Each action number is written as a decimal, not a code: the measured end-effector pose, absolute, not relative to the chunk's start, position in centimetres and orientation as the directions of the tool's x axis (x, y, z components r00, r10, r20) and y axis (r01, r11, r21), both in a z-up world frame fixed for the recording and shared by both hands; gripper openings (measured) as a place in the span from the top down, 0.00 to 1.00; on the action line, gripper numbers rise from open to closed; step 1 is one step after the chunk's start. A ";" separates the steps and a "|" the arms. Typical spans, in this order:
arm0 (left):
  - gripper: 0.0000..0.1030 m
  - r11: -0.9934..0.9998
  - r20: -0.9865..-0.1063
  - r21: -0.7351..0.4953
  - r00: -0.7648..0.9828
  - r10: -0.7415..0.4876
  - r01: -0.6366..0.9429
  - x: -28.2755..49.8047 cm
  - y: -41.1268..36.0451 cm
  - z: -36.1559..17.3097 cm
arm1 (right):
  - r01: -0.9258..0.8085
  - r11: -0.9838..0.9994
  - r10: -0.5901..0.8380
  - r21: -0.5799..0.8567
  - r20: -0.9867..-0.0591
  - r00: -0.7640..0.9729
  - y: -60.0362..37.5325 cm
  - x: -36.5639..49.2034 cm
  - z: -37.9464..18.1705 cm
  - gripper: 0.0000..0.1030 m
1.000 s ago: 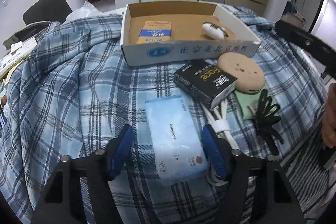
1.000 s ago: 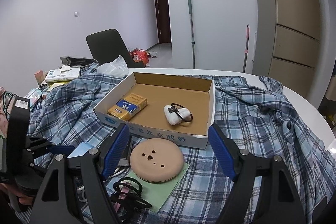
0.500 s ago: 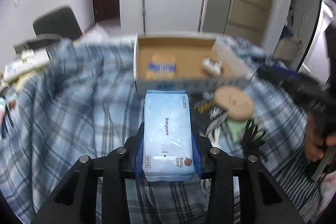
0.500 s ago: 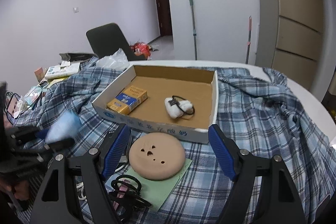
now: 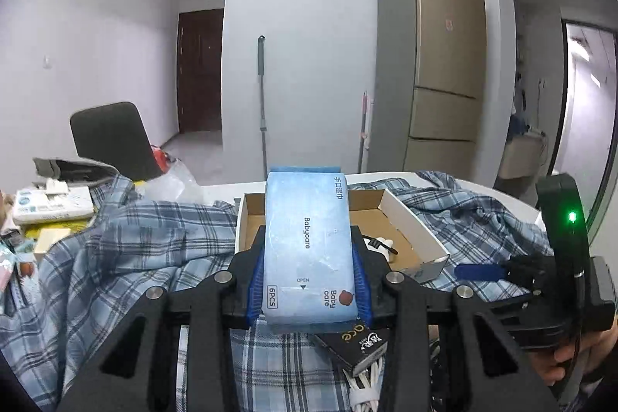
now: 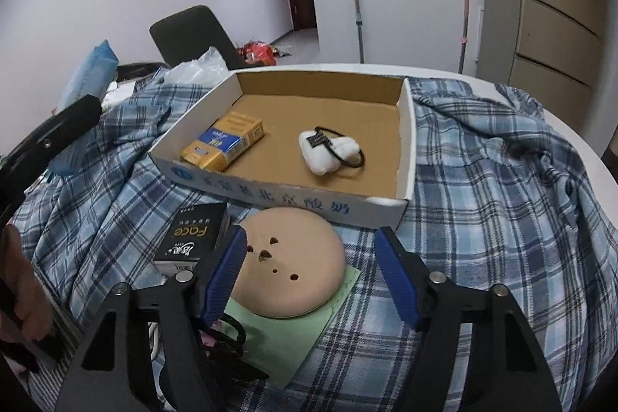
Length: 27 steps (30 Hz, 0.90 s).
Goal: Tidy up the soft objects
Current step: 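Grasp the blue wet-wipes pack with the left gripper and lift it, then grasp the round tan sponge with the right gripper while the left gripper holds the wipes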
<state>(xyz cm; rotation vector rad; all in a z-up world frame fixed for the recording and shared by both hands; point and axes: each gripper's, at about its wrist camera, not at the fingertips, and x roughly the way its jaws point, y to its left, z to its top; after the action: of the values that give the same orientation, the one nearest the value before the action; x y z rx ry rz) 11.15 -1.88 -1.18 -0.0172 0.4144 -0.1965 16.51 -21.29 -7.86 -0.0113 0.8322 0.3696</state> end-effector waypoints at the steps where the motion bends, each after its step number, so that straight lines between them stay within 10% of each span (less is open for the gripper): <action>1: 0.61 0.980 -0.404 -0.071 0.893 -0.197 0.184 11.4 -1.6 -1.4 | -0.330 0.936 0.313 0.126 -0.730 0.608 -21.1 16.6 -8.0 0.34; 27: 0.61 0.979 -0.397 -0.067 0.895 -0.201 0.190 10.8 -1.1 -2.2 | -0.397 0.913 0.295 0.093 -0.823 0.486 -18.4 18.0 -10.9 0.19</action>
<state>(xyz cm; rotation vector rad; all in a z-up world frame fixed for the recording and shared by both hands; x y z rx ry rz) 10.76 -1.07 -2.19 -0.0265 0.4147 -0.2028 17.96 -18.41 -10.94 -0.1152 0.9770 0.4226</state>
